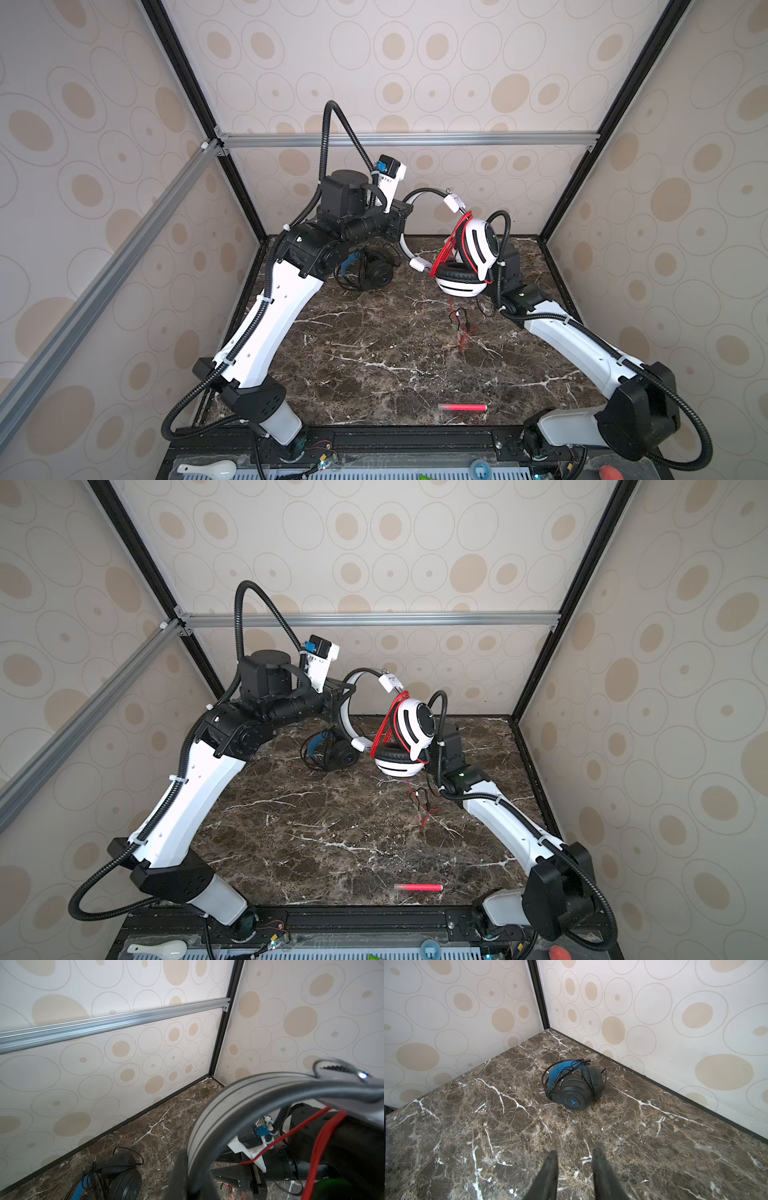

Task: Wrap the headphones
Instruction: 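Raise the headset with the left gripper while the right gripper releases the cable, then lower the right gripper toward the remaining red cable below the headset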

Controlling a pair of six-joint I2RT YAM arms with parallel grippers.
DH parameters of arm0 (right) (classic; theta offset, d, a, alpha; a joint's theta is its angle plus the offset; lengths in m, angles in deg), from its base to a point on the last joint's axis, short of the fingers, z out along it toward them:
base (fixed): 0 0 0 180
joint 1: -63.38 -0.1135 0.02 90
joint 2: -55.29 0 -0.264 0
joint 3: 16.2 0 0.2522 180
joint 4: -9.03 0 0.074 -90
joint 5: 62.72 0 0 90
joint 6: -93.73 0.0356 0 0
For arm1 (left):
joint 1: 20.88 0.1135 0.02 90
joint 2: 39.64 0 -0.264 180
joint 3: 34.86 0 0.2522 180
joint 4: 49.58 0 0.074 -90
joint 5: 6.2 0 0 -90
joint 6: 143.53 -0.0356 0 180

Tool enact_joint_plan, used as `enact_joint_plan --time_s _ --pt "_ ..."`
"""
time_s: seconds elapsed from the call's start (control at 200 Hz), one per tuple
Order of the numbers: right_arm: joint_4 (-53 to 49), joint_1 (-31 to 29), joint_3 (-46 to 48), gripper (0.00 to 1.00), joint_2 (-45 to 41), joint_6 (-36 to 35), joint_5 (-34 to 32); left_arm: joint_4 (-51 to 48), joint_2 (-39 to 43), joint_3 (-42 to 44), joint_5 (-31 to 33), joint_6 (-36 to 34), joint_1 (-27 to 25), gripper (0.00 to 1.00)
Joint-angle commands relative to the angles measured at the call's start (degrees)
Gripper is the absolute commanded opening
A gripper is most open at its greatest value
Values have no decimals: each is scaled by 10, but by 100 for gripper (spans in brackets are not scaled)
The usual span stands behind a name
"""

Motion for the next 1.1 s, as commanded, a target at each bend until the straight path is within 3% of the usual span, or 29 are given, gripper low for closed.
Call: enact_joint_plan --time_s 0.0,0.5,0.87,1.095 --pt "61 -1 24 31 10 36 21 64 8 -34 -1 56 -5 0" --pt "147 -1 74 30 46 107 58 113 22 -16 32 99 -4 0" --pt "167 -1 141 20 38 143 59 152 28 -20 77 137 -2 0" --pt "139 -4 161 5 32 143 46 196 44 11 133 177 5 0"
